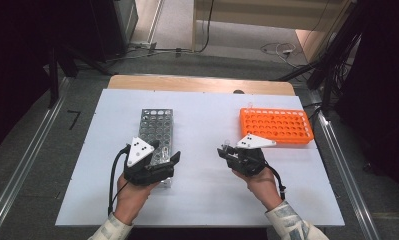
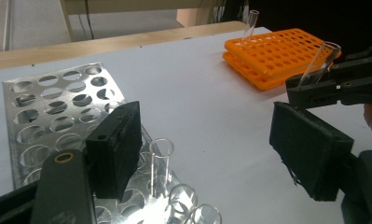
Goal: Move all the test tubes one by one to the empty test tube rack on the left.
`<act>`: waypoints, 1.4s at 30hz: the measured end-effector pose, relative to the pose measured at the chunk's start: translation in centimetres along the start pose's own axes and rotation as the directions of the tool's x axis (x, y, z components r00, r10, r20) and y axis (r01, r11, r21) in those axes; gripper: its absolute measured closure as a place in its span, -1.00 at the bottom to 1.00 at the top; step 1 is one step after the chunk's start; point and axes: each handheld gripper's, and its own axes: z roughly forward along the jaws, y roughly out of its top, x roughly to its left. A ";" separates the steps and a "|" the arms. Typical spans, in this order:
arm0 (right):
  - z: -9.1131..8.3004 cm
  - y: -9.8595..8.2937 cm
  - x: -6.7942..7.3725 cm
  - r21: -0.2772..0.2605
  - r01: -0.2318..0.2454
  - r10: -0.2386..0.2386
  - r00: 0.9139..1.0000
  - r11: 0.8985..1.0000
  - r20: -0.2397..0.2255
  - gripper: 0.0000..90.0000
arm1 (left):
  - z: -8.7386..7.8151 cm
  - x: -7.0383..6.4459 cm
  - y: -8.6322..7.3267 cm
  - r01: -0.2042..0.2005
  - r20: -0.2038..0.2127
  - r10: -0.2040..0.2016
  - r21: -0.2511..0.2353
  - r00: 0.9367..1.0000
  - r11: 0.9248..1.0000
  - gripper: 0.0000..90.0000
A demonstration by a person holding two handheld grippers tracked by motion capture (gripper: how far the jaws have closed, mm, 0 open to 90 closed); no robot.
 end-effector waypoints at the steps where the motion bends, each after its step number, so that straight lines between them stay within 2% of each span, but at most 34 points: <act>1: 0.0 0.0 0.1 0.000 0.002 -0.002 1.000 1.000 -0.001 0.62 | 0.3 -0.2 0.0 -0.001 0.005 0.001 0.003 1.000 1.000 -0.44; 6: 0.3 -0.2 0.1 0.010 0.000 0.001 1.000 1.000 -0.005 0.62 | 1.4 -1.3 0.3 0.011 0.023 -0.012 0.012 1.000 1.000 -0.42; 14: 0.0 -0.4 0.0 0.007 -0.003 0.003 1.000 1.000 -0.023 0.62 | 3.1 -3.8 0.7 -0.014 0.043 0.013 0.020 0.999 1.000 -0.39; 18: -0.1 -0.4 0.0 0.007 0.011 -0.011 0.999 1.000 -0.035 0.62 | 4.1 -4.9 1.0 -0.018 0.071 0.016 0.018 0.997 1.000 -0.39; 23: -0.1 -0.5 -0.1 0.018 0.016 -0.015 0.999 1.000 -0.043 0.62 | 5.5 -6.6 1.8 -0.041 0.099 0.040 0.011 0.994 0.999 -0.32; 29: 0.1 -0.6 0.3 0.027 0.022 -0.021 0.998 0.999 -0.064 0.62 | 6.8 -7.6 1.7 -0.058 0.106 0.054 0.030 0.993 0.998 -0.25; 32: 0.2 -0.7 0.5 0.033 0.024 -0.022 0.997 0.999 -0.069 0.62 | 7.1 -7.8 1.6 -0.053 0.110 0.050 0.027 0.993 0.998 -0.14; 42: 0.4 -0.8 0.7 0.039 0.033 -0.030 0.997 0.999 -0.077 0.62 | 8.2 -8.8 1.7 -0.090 0.142 0.083 0.045 0.986 0.995 0.47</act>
